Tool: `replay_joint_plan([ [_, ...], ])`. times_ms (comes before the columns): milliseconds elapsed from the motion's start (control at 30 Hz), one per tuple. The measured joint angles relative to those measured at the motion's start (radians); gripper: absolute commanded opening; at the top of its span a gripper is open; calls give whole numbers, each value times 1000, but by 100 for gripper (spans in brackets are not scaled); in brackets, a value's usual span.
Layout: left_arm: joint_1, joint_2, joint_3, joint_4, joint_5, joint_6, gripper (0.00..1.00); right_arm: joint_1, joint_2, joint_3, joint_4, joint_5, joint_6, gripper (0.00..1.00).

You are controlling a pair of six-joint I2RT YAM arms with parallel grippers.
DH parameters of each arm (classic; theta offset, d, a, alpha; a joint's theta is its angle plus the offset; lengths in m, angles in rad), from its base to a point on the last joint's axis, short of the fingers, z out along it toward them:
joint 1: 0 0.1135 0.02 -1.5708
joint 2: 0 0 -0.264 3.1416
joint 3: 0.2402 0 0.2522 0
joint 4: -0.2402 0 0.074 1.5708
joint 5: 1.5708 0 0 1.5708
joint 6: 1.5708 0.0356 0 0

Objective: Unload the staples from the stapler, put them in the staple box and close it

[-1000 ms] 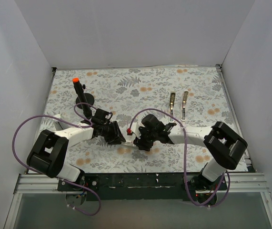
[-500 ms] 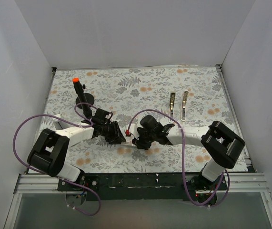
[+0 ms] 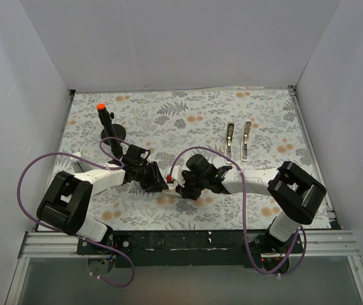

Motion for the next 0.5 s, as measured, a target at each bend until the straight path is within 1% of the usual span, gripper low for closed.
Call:
replay_joint_plan([
  [500,0,0,-11,-1,7,-16,31,6,12,2,35,1,16,40],
])
